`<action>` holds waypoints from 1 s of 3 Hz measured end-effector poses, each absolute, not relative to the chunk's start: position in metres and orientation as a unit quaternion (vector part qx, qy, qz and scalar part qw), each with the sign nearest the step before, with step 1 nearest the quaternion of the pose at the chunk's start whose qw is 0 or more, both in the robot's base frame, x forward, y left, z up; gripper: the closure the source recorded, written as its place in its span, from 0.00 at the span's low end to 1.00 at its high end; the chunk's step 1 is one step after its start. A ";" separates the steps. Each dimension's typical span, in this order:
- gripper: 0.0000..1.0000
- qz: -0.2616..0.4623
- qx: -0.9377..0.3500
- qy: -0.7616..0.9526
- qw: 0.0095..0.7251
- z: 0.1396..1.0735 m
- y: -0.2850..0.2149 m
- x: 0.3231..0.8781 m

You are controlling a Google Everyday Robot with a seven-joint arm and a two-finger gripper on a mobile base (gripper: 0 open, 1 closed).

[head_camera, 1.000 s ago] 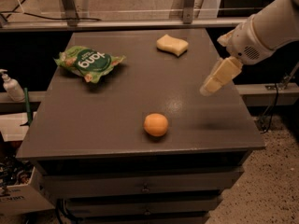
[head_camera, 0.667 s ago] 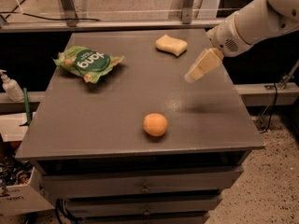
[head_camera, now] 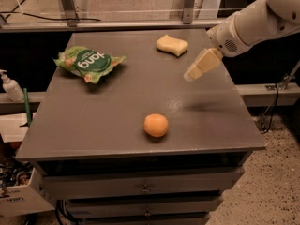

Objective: Pick sponge

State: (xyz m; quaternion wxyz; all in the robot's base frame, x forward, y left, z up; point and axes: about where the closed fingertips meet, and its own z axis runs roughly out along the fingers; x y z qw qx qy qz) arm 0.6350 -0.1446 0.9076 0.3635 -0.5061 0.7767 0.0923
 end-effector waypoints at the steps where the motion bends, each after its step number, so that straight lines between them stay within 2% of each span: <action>1: 0.00 0.095 -0.478 0.782 0.388 0.901 -0.141 0.662; 3: 0.00 0.100 -0.423 0.801 0.412 0.882 -0.134 0.734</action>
Offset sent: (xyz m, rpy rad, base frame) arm 0.1072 0.0062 -0.0249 0.1476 -0.0504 -0.1889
